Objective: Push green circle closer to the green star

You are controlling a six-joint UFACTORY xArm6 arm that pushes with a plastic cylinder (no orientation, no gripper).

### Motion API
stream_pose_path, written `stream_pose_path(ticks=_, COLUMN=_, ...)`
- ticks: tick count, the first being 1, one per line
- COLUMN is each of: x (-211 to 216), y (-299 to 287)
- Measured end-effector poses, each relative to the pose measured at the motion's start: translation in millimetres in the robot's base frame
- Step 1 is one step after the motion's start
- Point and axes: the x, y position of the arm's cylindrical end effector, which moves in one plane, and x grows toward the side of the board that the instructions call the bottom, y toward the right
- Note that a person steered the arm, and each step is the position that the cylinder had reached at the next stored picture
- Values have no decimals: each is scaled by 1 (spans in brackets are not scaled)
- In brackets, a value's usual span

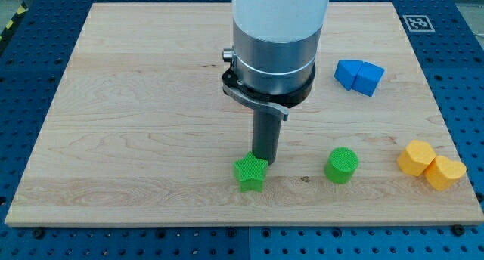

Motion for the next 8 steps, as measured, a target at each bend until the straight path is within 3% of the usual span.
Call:
stream_pose_path(ticks=2, x=4, y=-43)
stream_pose_path(ticks=4, x=11, y=-45)
stream_pose_path(ticks=5, x=-20, y=-21)
stream_pose_path(ticks=7, x=-44, y=14)
stream_pose_path(ticks=8, x=-54, y=68)
